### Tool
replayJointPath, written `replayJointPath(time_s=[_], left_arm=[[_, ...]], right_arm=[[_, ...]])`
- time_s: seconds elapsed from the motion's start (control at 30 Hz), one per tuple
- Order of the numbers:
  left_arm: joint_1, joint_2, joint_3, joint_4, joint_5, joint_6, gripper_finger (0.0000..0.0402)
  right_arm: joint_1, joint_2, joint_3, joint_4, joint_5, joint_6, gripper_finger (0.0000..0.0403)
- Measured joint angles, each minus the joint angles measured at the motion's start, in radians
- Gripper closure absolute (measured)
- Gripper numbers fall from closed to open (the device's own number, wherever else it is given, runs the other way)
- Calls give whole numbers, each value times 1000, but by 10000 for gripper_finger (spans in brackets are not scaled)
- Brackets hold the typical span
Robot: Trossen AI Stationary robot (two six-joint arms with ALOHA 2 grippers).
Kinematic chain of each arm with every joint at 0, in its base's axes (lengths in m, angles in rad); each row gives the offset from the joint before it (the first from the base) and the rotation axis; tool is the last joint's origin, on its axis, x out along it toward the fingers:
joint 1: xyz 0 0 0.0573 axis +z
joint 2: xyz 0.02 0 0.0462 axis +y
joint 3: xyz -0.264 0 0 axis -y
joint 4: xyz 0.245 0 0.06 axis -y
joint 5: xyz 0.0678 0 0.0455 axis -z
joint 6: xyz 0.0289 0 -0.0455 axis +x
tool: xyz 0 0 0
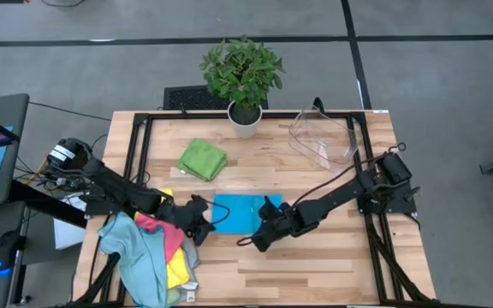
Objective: Fold microfiber towels
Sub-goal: Fold the blue microfiber towel
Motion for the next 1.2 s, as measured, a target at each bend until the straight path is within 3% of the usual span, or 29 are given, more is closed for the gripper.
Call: replayJointPath(time_s=[0.3,0.43,0.57,0.77,0.9,1.2], left_arm=[[-78,0,1,-35,-104,-125,401],[-112,0,1,-58,-228,-225,397],[-122,0,1,-63,-285,-319,359],[-122,0,1,-34,-284,-346,260],[-117,2,1,-54,-263,-419,210],[-111,132,1,-27,-227,-634,194]], right_arm=[[-10,3,-1,0,-8,13,301],[-9,-36,0,20,16,-40,301],[-13,-88,0,27,18,-91,301],[-10,-202,1,-23,26,-150,301],[2,-278,0,-89,96,-179,301],[23,-370,0,-168,179,-205,301]])
